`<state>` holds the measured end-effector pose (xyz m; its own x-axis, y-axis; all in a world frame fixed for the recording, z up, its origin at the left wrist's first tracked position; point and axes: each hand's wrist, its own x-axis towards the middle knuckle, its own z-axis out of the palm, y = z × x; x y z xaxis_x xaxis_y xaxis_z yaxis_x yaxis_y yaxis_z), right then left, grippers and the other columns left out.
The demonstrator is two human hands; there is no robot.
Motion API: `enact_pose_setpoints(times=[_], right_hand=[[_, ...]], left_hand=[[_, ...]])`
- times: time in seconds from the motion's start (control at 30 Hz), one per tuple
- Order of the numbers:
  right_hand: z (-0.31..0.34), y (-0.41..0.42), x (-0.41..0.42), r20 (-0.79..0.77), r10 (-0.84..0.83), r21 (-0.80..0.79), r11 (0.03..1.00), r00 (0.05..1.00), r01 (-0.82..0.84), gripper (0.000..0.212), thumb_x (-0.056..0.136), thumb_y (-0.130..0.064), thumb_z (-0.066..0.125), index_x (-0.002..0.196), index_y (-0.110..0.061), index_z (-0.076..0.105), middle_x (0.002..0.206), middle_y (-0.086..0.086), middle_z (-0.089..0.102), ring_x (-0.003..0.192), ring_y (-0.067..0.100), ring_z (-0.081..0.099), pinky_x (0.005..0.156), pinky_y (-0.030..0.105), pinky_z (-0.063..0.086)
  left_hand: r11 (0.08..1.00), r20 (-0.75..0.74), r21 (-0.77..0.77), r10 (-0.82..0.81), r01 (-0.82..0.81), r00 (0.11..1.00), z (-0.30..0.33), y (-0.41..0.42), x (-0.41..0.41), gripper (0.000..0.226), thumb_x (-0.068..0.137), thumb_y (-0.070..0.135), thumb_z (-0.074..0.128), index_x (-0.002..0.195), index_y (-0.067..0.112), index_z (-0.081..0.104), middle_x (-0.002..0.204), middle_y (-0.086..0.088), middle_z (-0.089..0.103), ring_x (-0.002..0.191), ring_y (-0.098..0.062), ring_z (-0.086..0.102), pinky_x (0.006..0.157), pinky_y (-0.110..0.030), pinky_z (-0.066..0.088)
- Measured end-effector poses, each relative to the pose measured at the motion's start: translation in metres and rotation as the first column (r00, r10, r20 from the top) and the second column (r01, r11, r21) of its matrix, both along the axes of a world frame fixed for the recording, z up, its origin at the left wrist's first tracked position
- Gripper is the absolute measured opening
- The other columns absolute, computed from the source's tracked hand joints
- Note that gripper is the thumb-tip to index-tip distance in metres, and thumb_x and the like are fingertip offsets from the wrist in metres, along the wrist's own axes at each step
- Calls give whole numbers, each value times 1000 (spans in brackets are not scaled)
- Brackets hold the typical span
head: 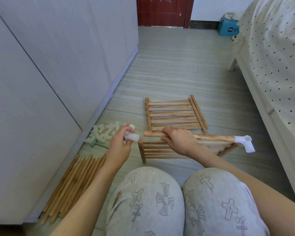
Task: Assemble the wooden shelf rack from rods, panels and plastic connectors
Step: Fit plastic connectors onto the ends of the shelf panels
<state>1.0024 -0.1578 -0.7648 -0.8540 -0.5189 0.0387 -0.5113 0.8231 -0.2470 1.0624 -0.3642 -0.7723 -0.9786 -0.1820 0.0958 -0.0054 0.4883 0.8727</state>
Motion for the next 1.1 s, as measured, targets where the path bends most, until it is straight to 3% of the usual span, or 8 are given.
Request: enact_pose_setpoints(times=[0.07, 0.2, 0.3, 0.47, 0.63, 0.8, 0.97, 1.1], right_hand=[[0, 0, 0, 5, -2, -3, 1000, 1000, 2, 26, 98, -35, 42, 116, -21, 53, 110, 1, 63, 94, 23, 58, 71, 31, 34], [1, -1, 0, 6, -3, -6, 1000, 1000, 3, 25, 97, -35, 42, 115, -20, 53, 111, 0, 63, 96, 23, 58, 72, 31, 34], [1, 0, 1, 8, -1, -7, 1000, 1000, 1, 25, 97, -35, 42, 114, -21, 53, 110, 0, 63, 95, 22, 58, 71, 30, 33], [3, 0, 1, 16, -5, -10, 1000, 1000, 5, 25, 97, -35, 43, 114, -21, 54, 108, 0, 64, 94, 22, 58, 70, 29, 33], [2, 1, 2, -2, -1, 4, 1000, 1000, 1, 27, 98, -36, 41, 116, -20, 52, 107, 1, 64, 91, 23, 58, 68, 28, 32], [1, 1, 2, -24, -1, 11, 1000, 1000, 1, 27, 98, -37, 40, 117, -20, 51, 106, 1, 63, 88, 22, 58, 67, 28, 30], [1, 1, 1, -20, -14, 3, 1000, 1000, 14, 28, 98, -36, 41, 117, -20, 52, 106, 1, 63, 89, 22, 58, 67, 27, 30], [0, 0, 1, -11, -9, 16, 1000, 1000, 10, 27, 98, -36, 41, 117, -19, 52, 107, 2, 63, 89, 22, 58, 67, 27, 29]], left_hand=[[997, -12, 70, -27, 27, 1000, 3, 3, 0, 23, 89, 3, 59, 91, 25, 53, 129, 4, 53, 118, -13, 51, 85, -12, 43], [968, -3, 233, -93, 91, 996, 7, 10, 1, 20, 90, 1, 56, 92, 20, 52, 107, -17, 60, 94, -22, 65, 85, -25, 52], [964, 7, 229, -138, 133, 990, 9, 11, 1, 26, 90, -4, 52, 90, 23, 51, 94, -16, 61, 84, -24, 64, 74, -22, 50], [978, 10, 156, -143, 139, 990, 3, 10, 1, 33, 91, -2, 50, 88, 31, 51, 94, -9, 61, 86, -28, 61, 73, -29, 46], [973, -21, 203, -108, 110, 994, -3, 8, 5, 27, 90, -4, 52, 88, 23, 52, 85, 2, 66, 85, -10, 66, 79, -30, 52], [972, -24, 203, -114, 117, 993, 0, 5, 5, 25, 90, -3, 54, 88, 22, 54, 99, -11, 64, 92, -19, 66, 86, -39, 51], [942, 95, 228, -273, 246, 957, 2, 9, 8, 36, 86, -7, 51, 96, 27, 45, 113, -16, 53, 105, -24, 57, 83, -29, 47], [982, -6, 114, -153, 153, 988, 3, 21, 8, 26, 89, 13, 60, 89, 30, 40, 92, 2, 52, 75, 2, 49, 68, -11, 41]])
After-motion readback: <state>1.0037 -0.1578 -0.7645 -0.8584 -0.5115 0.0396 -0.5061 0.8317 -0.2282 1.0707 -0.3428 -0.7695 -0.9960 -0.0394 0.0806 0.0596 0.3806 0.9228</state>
